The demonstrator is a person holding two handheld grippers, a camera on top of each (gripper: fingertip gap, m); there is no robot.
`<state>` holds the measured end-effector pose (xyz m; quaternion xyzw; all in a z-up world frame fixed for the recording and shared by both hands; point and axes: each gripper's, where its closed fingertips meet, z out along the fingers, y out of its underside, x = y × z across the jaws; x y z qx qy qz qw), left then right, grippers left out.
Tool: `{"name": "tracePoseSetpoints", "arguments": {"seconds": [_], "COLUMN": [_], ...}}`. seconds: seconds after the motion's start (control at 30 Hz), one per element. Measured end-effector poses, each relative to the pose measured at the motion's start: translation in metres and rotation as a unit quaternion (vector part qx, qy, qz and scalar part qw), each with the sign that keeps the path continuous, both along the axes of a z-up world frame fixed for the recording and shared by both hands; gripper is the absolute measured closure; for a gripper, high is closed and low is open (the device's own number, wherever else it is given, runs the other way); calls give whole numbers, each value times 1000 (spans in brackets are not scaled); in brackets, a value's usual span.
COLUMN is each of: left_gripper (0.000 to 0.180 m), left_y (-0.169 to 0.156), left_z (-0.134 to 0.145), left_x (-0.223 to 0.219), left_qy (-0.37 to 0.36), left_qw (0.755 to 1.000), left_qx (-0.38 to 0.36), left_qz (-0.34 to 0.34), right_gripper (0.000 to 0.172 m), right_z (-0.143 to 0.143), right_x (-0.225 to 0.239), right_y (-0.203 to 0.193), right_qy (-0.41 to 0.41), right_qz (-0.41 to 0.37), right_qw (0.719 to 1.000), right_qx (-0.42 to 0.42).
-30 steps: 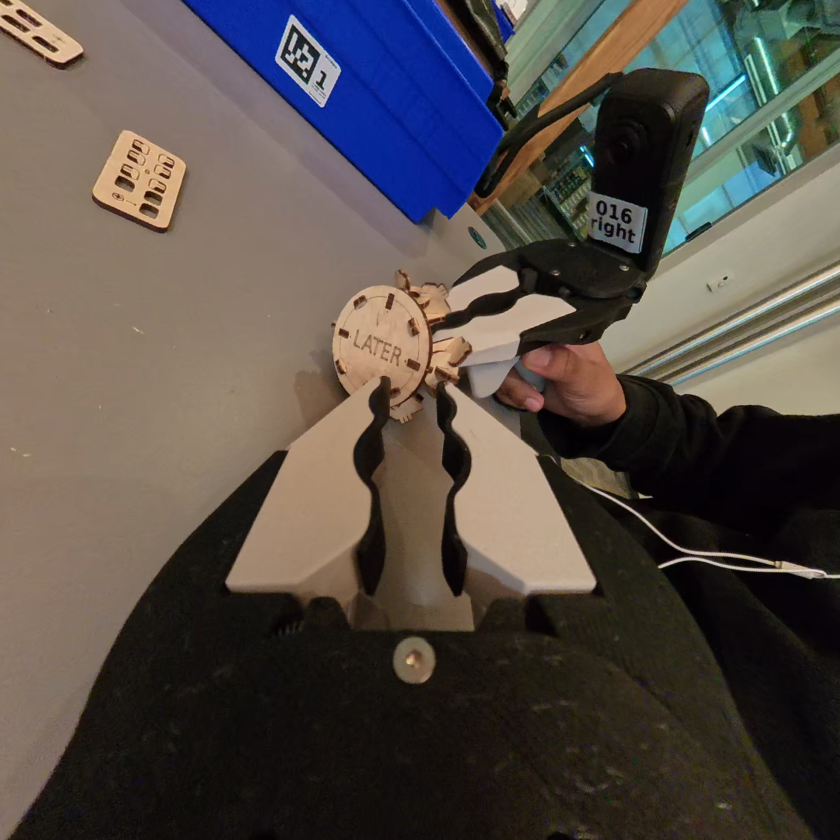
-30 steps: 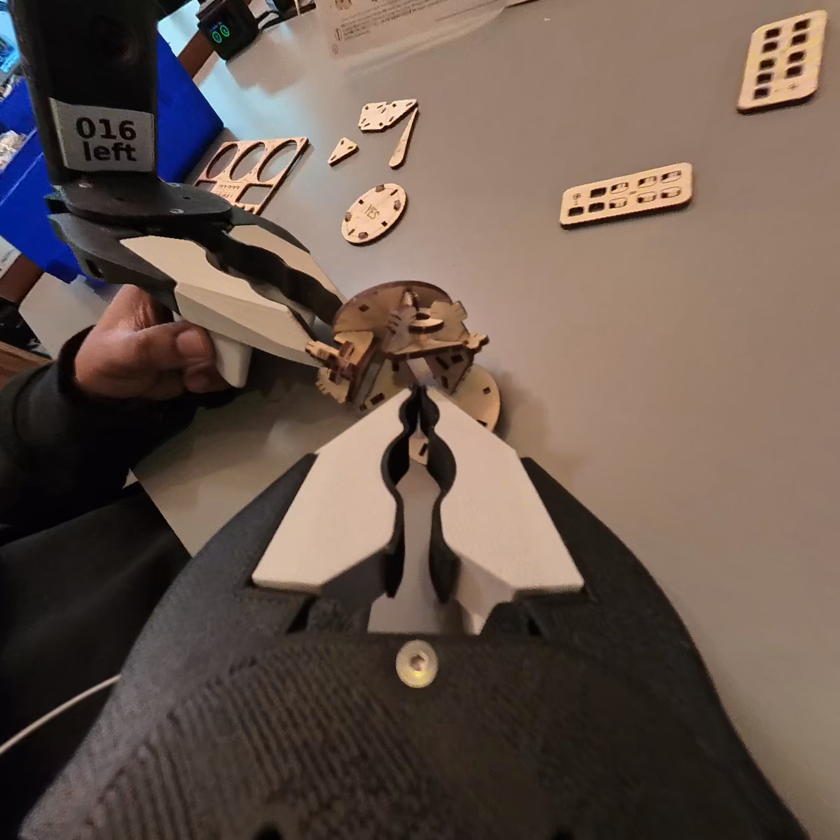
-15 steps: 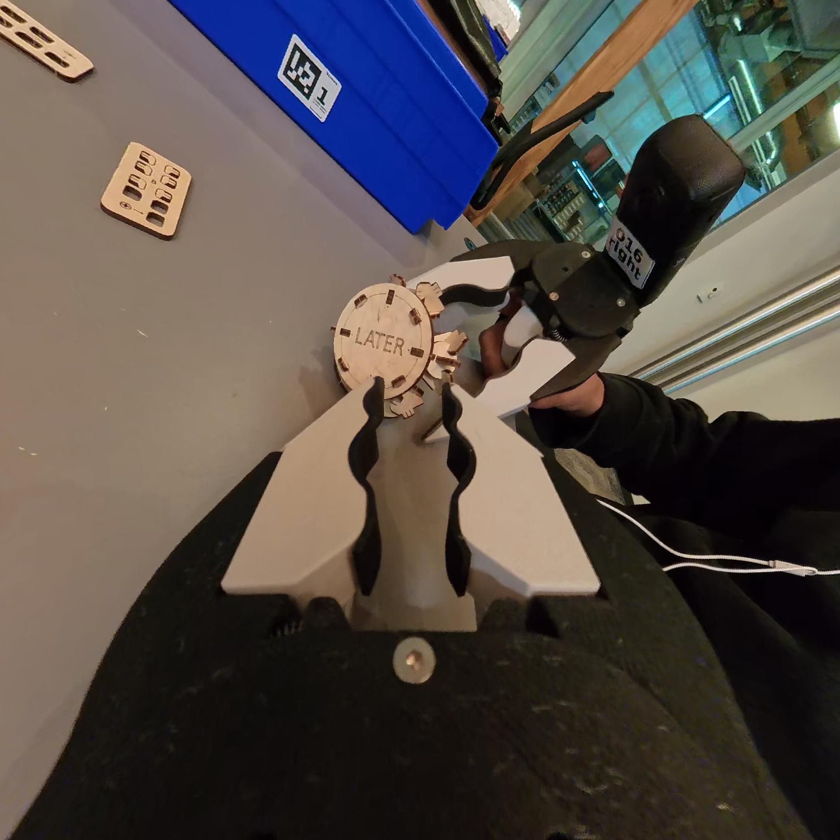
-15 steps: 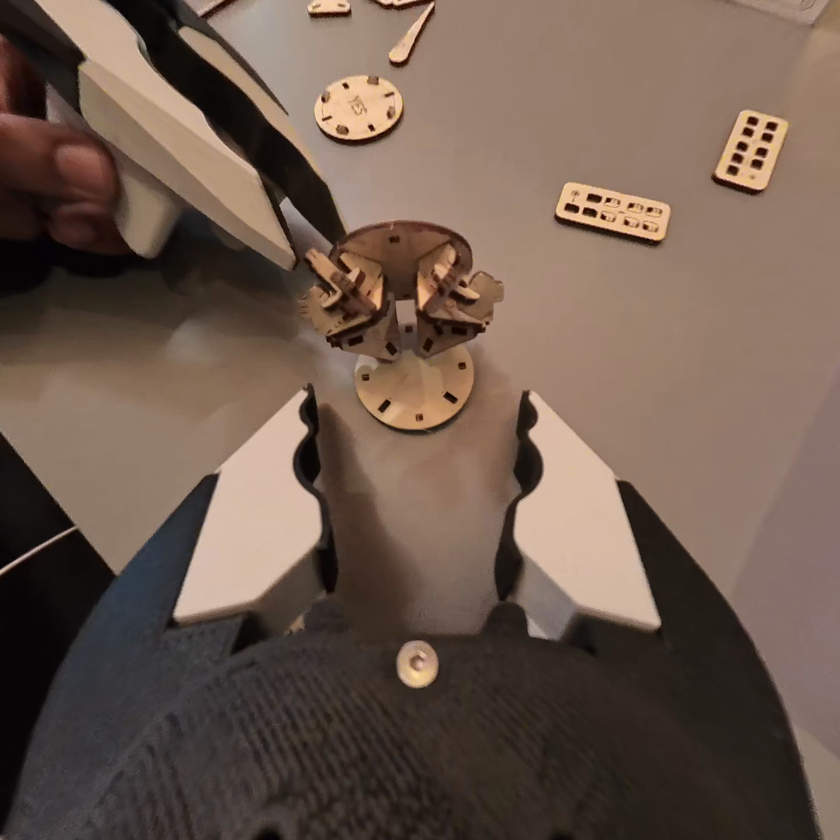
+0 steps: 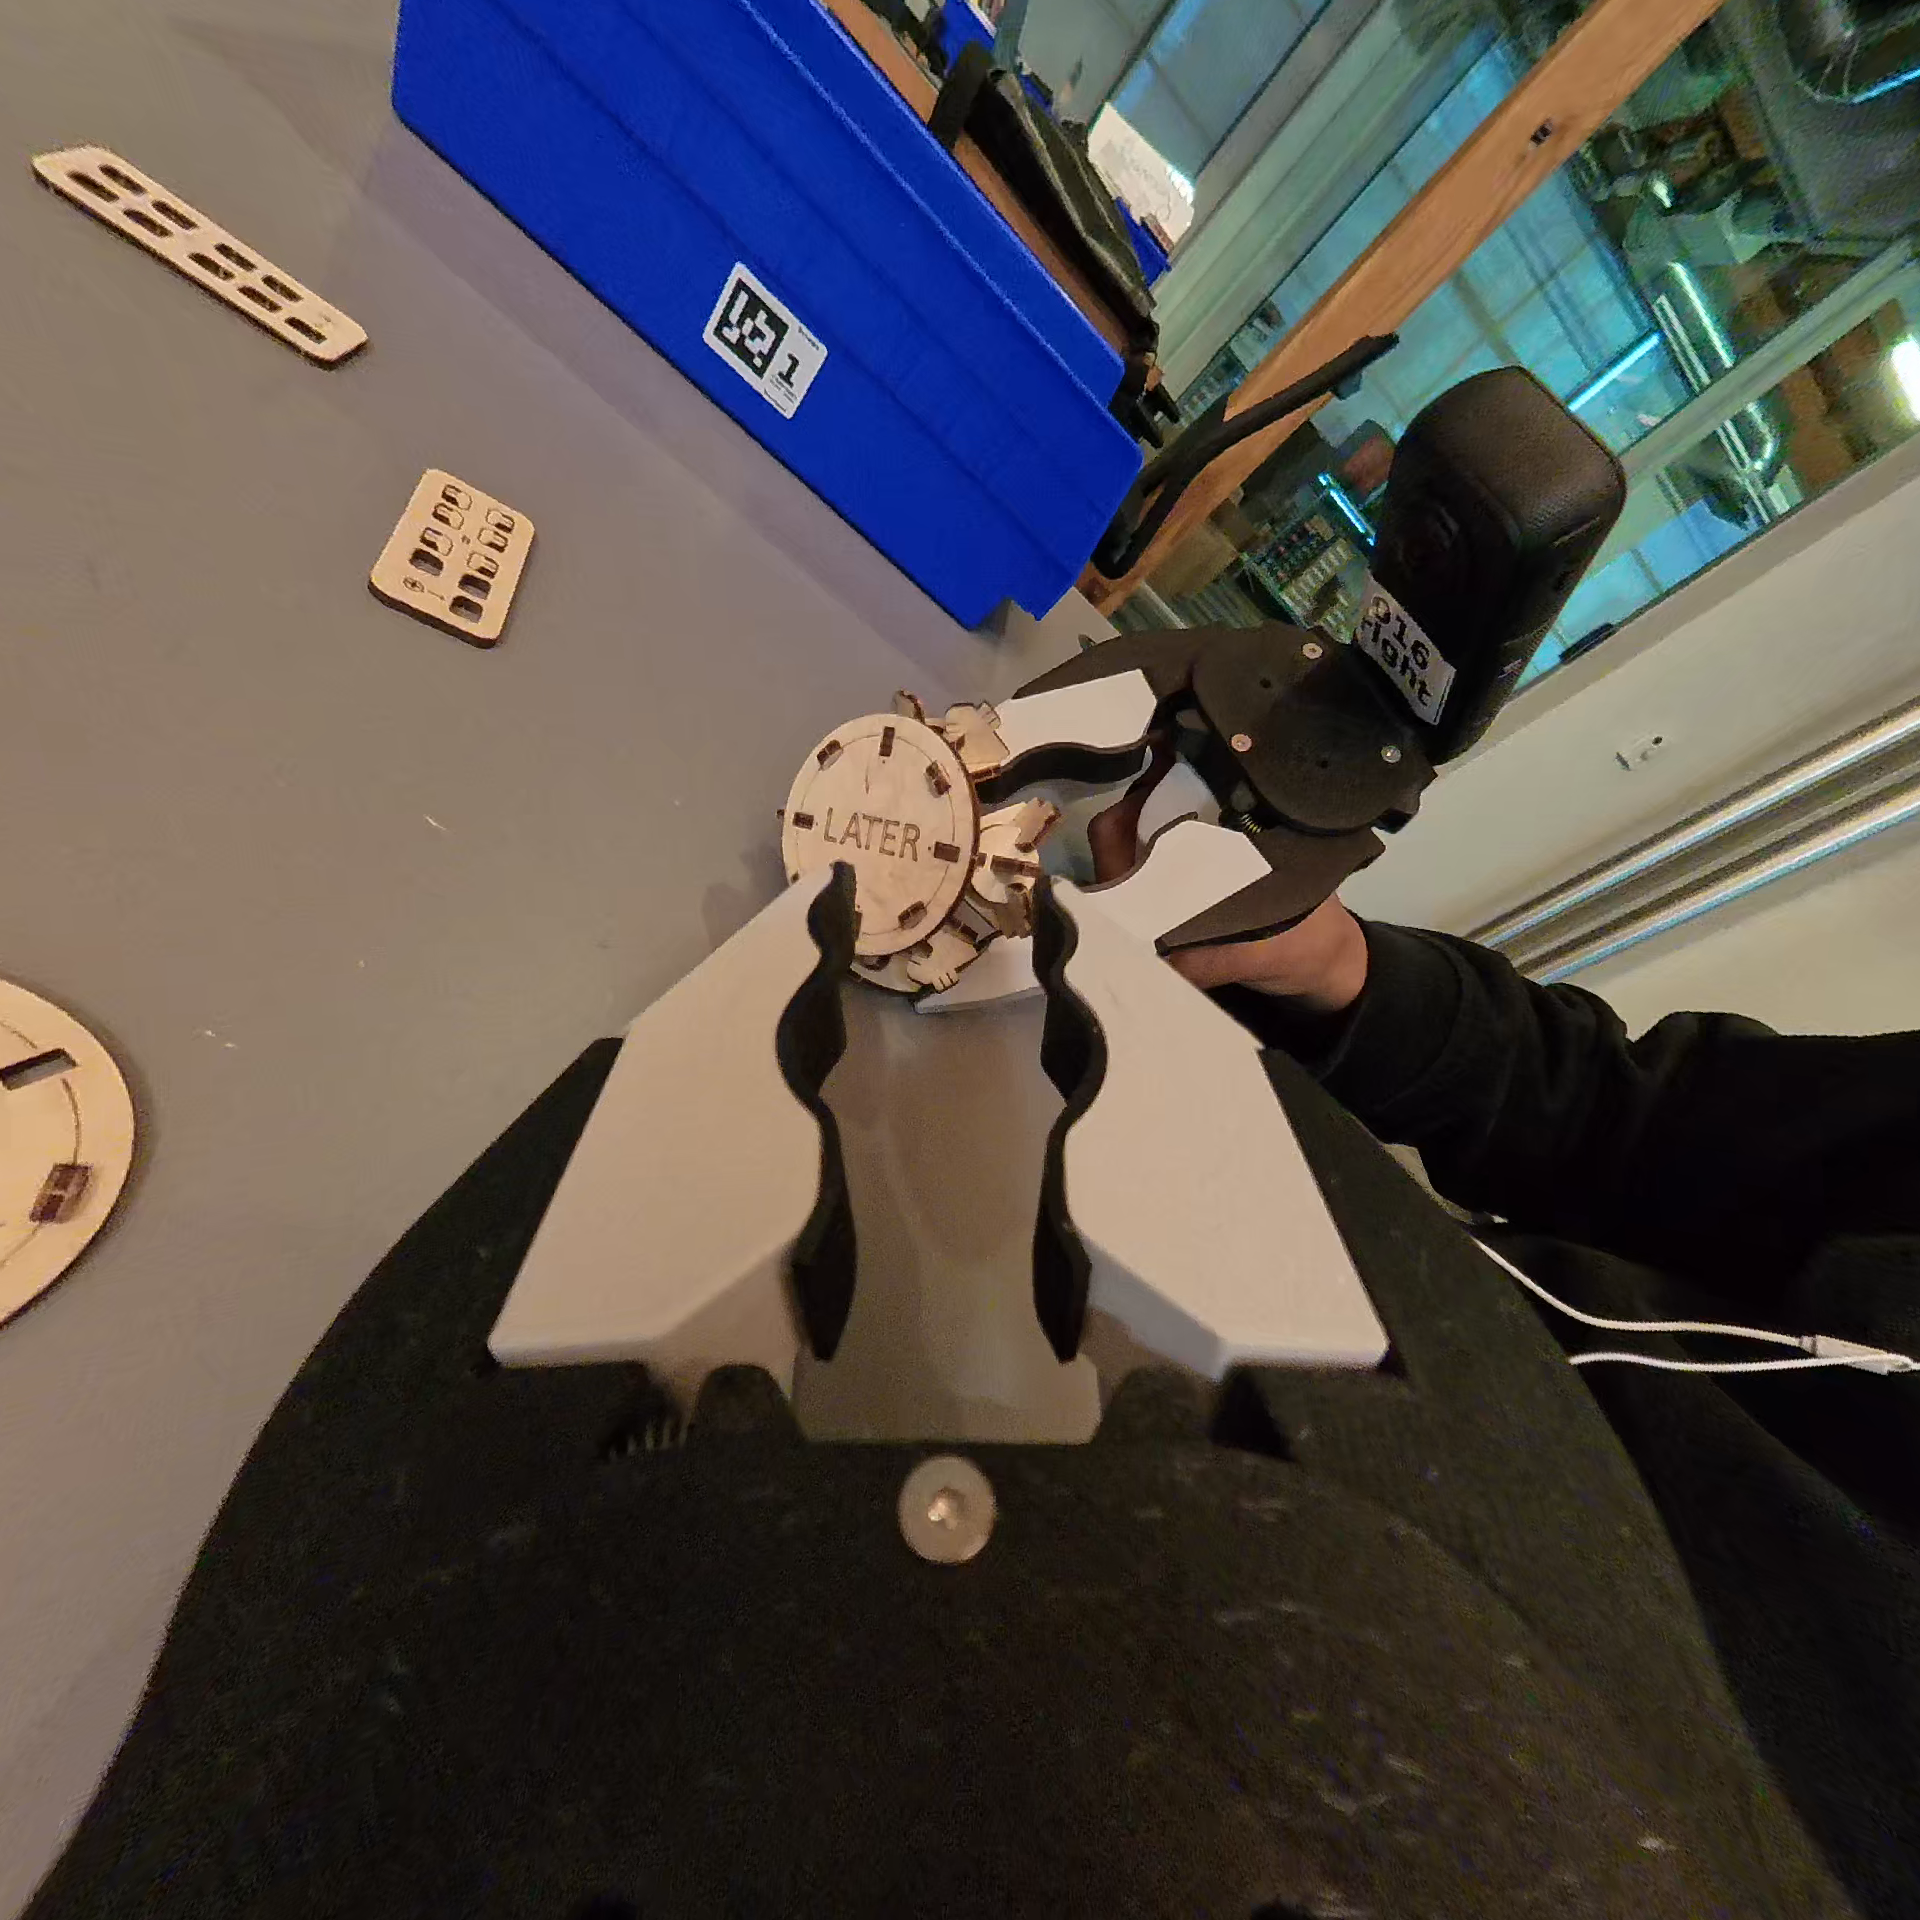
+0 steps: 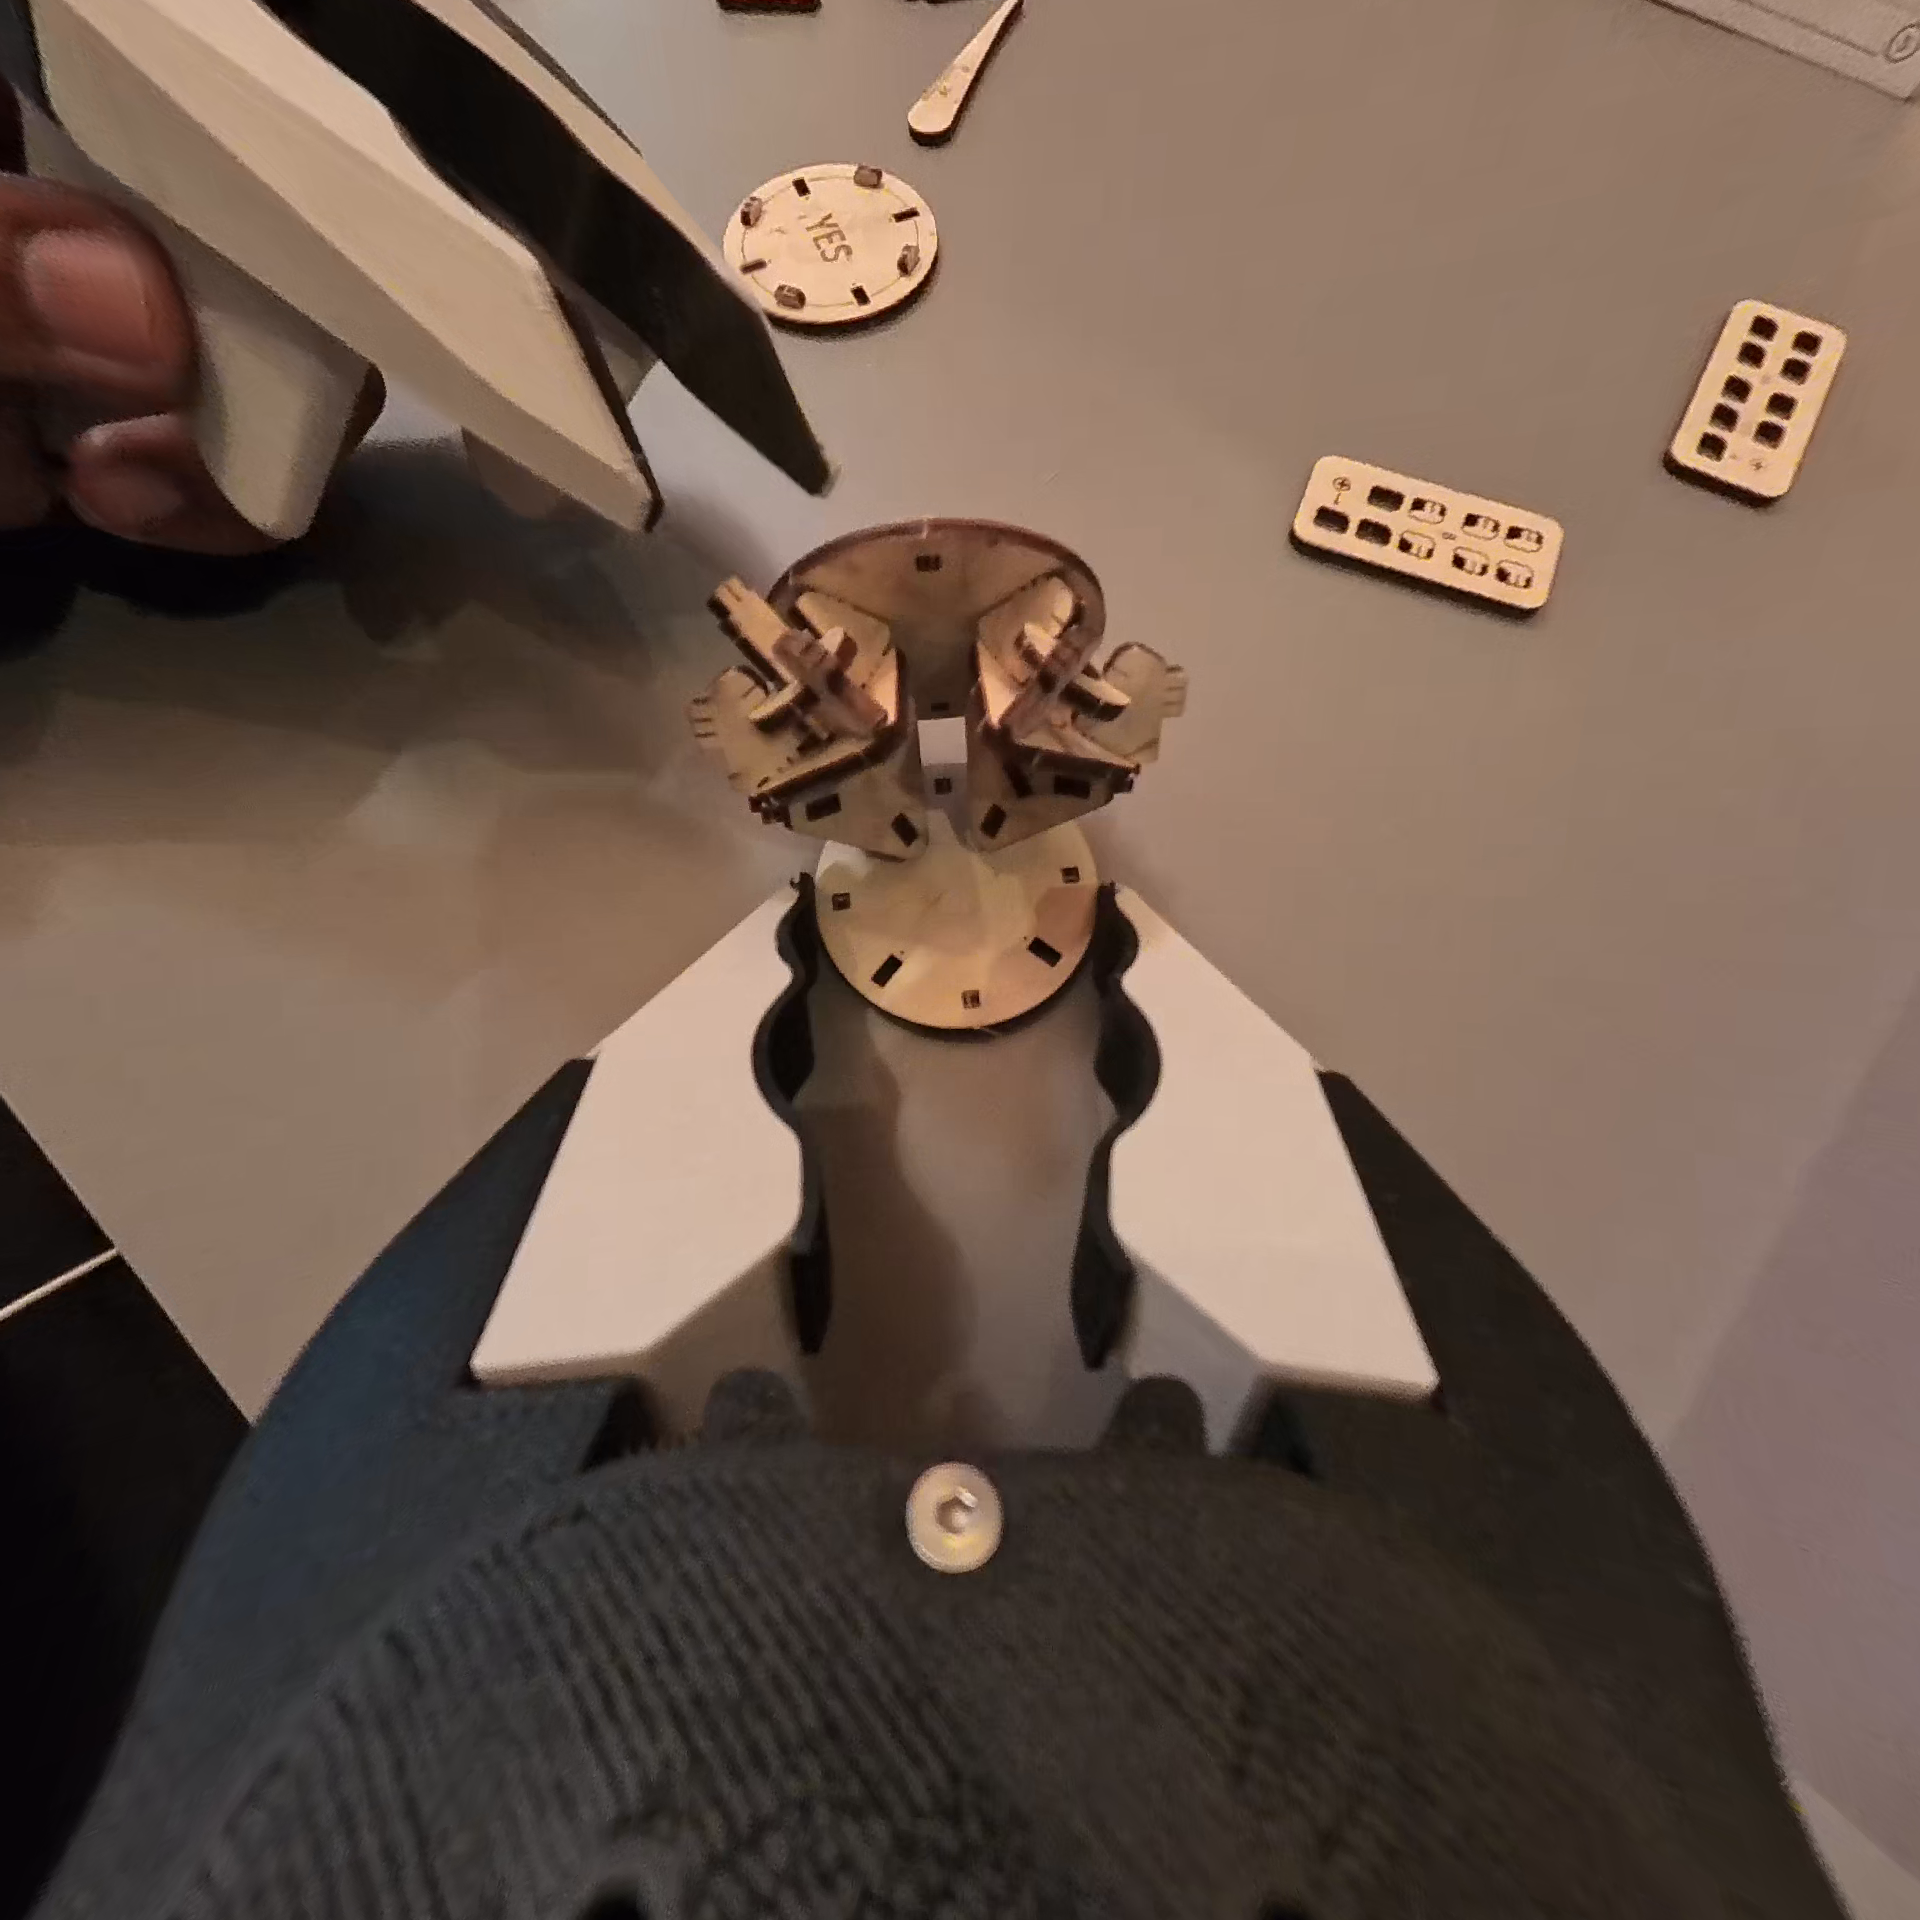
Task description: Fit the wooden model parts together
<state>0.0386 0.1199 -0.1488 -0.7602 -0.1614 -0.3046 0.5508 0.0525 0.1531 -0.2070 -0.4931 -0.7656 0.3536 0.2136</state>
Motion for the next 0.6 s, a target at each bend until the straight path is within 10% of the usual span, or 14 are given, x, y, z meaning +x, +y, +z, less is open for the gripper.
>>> {"name": "tracePoseSetpoints", "arguments": {"seconds": [0.6], "left_gripper": [134], "left_y": [-9], "left_z": [42], "left_x": [-9], "left_qy": [44], "left_qw": [993], "left_qx": [102], "left_qz": [36], "right_gripper": [119], "right_z": [38], "right_x": [1], "right_y": [-9], "right_qy": [43], "right_qz": [26], "right_qw": [995], "right_qx": [-91]}}
